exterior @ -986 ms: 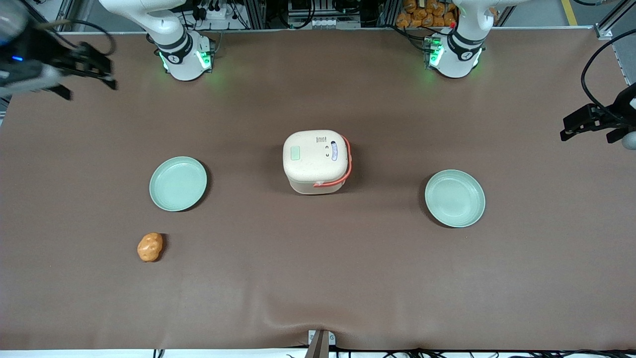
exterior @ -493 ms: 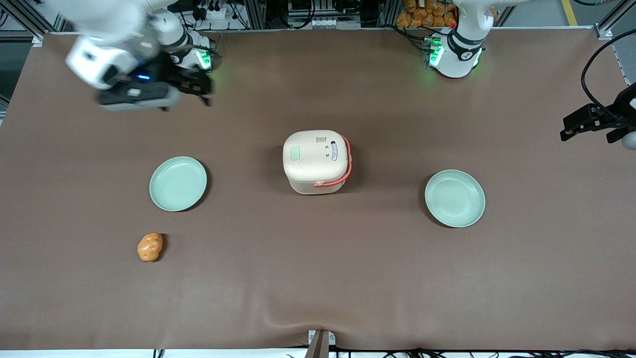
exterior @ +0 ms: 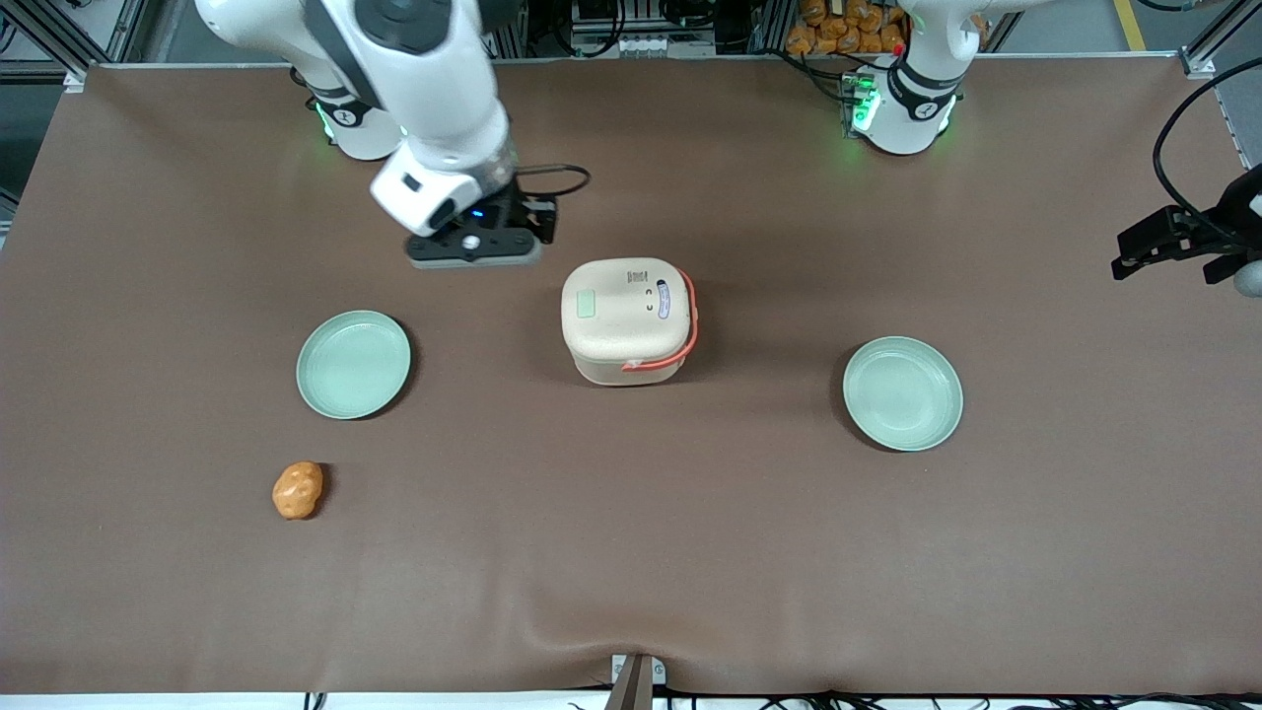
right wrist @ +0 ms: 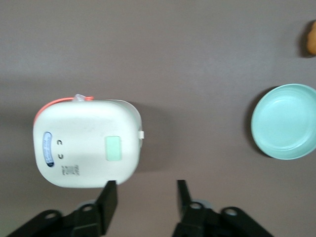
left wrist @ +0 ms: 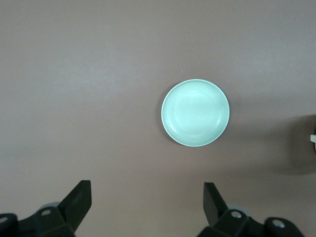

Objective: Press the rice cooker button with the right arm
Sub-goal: 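Lower the closed right gripper onto the cooker's lid button and press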

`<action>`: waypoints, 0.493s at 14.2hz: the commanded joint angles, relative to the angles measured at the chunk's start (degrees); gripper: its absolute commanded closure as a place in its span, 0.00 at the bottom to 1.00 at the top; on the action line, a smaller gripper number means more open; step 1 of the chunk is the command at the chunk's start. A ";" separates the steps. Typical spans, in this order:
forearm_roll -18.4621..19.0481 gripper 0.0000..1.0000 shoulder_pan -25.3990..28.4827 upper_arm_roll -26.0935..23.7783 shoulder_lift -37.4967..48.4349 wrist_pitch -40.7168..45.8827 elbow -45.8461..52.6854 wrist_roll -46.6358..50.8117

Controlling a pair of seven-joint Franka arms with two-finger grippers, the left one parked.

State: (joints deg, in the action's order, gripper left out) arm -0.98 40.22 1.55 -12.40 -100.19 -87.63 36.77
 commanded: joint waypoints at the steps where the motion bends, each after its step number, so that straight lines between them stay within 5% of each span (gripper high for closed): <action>1: 0.54 1.00 2.66 0.74 -3.58 -2.63 1.32 2.69; 7: 1.68 1.00 6.88 0.82 -10.53 -6.15 0.88 8.15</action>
State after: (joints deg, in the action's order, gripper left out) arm -0.55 45.67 1.60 -21.32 -106.02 -87.70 43.52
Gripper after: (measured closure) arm 0.991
